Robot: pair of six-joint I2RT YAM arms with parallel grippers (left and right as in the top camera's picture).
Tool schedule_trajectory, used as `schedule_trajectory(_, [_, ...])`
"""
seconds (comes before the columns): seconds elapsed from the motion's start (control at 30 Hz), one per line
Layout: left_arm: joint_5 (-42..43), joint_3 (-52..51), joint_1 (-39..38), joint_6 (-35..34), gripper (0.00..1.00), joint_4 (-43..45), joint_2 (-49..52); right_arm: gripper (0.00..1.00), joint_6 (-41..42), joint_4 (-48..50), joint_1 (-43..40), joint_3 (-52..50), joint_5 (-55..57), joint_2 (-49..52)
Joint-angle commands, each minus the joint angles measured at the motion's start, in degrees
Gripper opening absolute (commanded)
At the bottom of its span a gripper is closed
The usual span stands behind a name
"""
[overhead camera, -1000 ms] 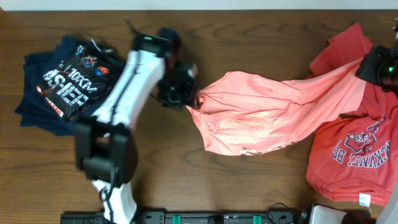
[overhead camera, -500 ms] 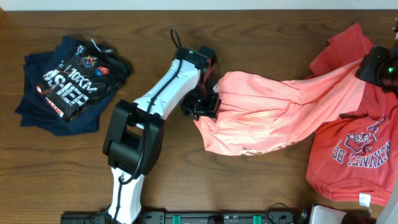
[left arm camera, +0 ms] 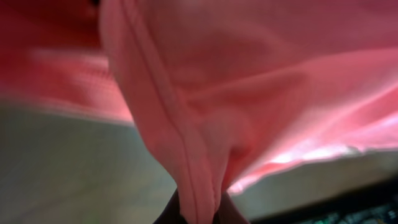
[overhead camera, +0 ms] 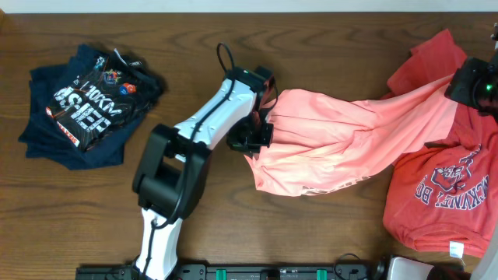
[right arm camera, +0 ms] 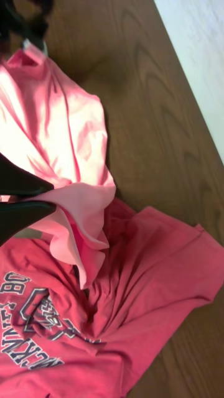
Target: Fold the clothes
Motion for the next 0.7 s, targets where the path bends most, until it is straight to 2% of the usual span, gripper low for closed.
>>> schedule_trajectory(0.0, [-0.81,5.95,3.69,3.10,0.06,-3.52,-9.90,0.01,-1.03,-0.20,-0.39,0.13,2.54,-0.07])
schedule_trajectory(0.17, [-0.74,12.46,14.32,4.79,0.06,-8.15,-22.49,0.01,-0.98,-0.13,-1.29,0.13,2.49,-0.07])
schedule_trajectory(0.37, [5.95,15.43,33.31,4.79,0.06,-4.85,-36.68,0.01,-1.01,0.07,-2.78,0.15,2.51,-0.24])
schedule_trajectory(0.53, [12.04,15.43,46.31,4.76,0.06,-4.46,-43.19,0.01,-0.11,1.53,-4.68,0.85,2.12,-1.73])
schedule_trajectory(0.67, [17.66,15.41,51.87,4.74,0.06,-3.34,-44.98,0.01,-0.17,2.82,-5.07,2.01,1.38,-2.56])
